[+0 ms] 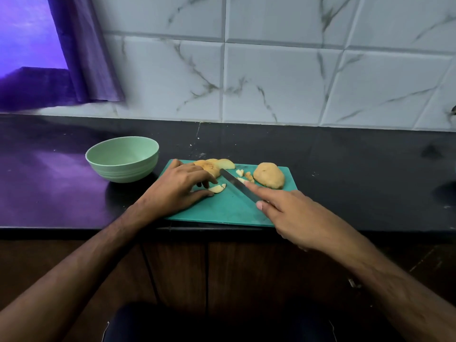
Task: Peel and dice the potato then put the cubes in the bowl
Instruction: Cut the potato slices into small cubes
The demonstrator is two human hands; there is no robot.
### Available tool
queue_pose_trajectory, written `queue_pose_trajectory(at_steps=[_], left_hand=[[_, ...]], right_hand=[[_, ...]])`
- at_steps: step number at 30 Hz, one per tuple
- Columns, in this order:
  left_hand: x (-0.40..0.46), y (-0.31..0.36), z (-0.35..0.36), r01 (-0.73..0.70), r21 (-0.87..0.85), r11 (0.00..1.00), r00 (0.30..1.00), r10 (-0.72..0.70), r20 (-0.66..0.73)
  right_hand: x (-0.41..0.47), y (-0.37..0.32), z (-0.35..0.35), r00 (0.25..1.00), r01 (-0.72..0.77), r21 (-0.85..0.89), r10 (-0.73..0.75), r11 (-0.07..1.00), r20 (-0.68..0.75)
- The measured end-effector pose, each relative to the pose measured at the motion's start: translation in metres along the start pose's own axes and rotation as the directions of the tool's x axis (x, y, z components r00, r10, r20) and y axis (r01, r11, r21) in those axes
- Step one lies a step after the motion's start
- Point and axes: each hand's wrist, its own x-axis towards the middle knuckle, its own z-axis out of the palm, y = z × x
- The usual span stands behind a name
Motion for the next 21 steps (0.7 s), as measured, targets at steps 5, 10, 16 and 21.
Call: queue_pose_trajectory(at_steps=[5,10,16,21], left_hand=[[0.001,0.001,-0.002,-0.005,-0.028,1.000,0.999,0.007,0.045],[0.001,0.000,-0.001,-0.012,-0.035,0.999,0.998,0.013,0.055],[0.002,0.001,-0.001,-0.025,-0.033,0.999,0.998,0.026,0.056],[0.002,0.002,-0.002,-0.026,-0.031,0.999,0.998,0.027,0.056]], right_hand=[[0.002,-0.005,0.003,0.999,0.036,-0.016,-0.036,0.999,0.029],[0.006,-0.001,0.025,0.998,0.007,-0.051,-0.004,0.999,0.057],[0.001,-0.003,0.028,1.000,0.024,-0.215,-0.024,0.976,0.002],[-0.003,-0.018,0.040,0.996,0.032,-0.416,-0.061,0.909,-0.058]])
